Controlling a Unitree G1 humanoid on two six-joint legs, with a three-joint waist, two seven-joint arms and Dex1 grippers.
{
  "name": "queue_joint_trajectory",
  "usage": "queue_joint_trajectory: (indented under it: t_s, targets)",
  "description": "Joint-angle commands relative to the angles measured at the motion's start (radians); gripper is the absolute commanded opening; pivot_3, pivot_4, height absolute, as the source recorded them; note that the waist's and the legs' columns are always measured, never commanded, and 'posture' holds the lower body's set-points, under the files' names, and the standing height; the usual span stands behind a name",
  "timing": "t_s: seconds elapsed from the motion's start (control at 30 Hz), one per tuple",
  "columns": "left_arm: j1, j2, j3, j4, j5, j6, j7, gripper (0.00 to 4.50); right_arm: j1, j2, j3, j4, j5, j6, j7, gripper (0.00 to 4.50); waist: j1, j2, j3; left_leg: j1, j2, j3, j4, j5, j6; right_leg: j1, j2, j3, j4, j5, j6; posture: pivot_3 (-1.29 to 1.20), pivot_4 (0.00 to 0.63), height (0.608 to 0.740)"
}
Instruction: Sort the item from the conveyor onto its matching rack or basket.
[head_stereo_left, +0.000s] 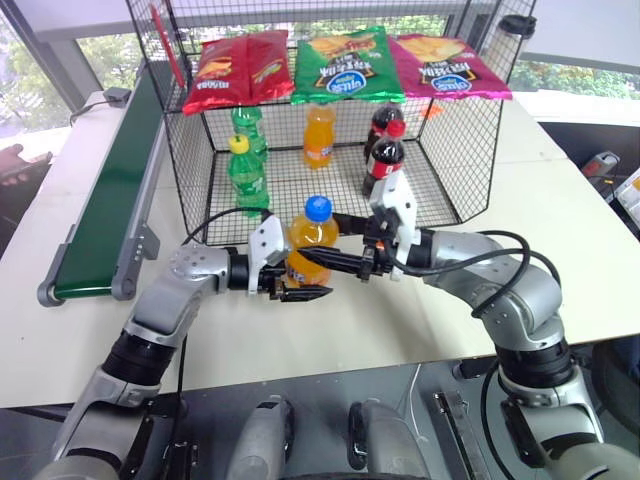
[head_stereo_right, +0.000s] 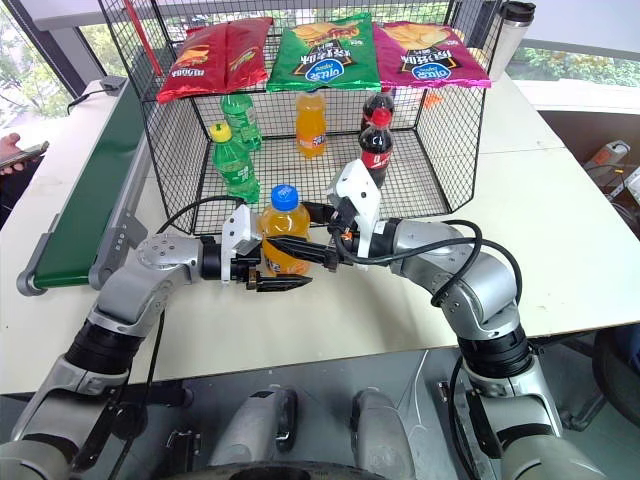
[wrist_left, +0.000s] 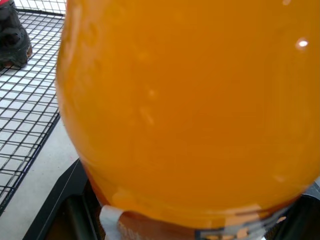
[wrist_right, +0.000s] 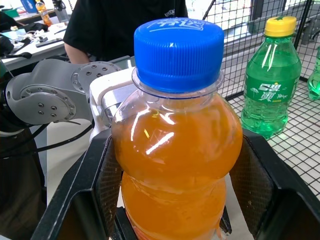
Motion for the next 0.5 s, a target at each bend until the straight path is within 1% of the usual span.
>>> queue_joint_trajectory:
  t_s: [0.03,0.23,0.3,0.33,0.5]
  targets:
    - [-0.028,-0.014,0.010,-0.030,-0.002,-0.022,0.004,3.00,-0.026,0.008,-0.029,-0.025,0.015,-0.001,-0.017,2.51,0.000,0.000,0.000,0.000,0.000,0.000,0.000,0.000,0.000,0.000,0.000,0.000,0.000,0.000,0.000,0.00,0.150,0.739]
    - [-0.040,-0.034,0.031,-0.019,0.013,0.016,0.070,3.00,-0.028,0.004,-0.024,-0.027,-0.001,0.004,-0.027,2.51,0.000,0.000,0.000,0.000,0.000,0.000,0.000,0.000,0.000,0.000,0.000,0.000,0.000,0.000,0.000,0.00,0.150,0.739]
    - [-0.046,-0.032,0.033,-0.020,0.000,0.032,0.054,4.04,-0.026,0.005,-0.022,-0.026,-0.005,0.002,-0.027,2.51,0.000,0.000,0.000,0.000,0.000,0.000,0.000,0.000,0.000,0.000,0.000,0.000,0.000,0.000,0.000,0.00,0.150,0.739]
    - [-0.047,-0.029,0.033,-0.024,-0.009,0.040,0.044,4.40,-0.024,0.005,-0.021,-0.026,-0.007,0.001,-0.028,2.51,0.001,0.000,0.000,0.000,0.000,0.000,0.000,0.000,0.000,0.000,0.000,0.000,0.000,0.000,0.000,0.00,0.150,0.739]
    - [-0.050,-0.019,0.028,-0.043,-0.033,0.072,0.024,4.40,-0.016,0.004,-0.018,-0.023,-0.016,-0.008,-0.026,2.51,-0.002,0.000,0.000,0.000,0.000,0.000,0.000,0.000,0.000,0.000,0.000,0.000,0.001,0.000,0.000,0.00,0.150,0.739]
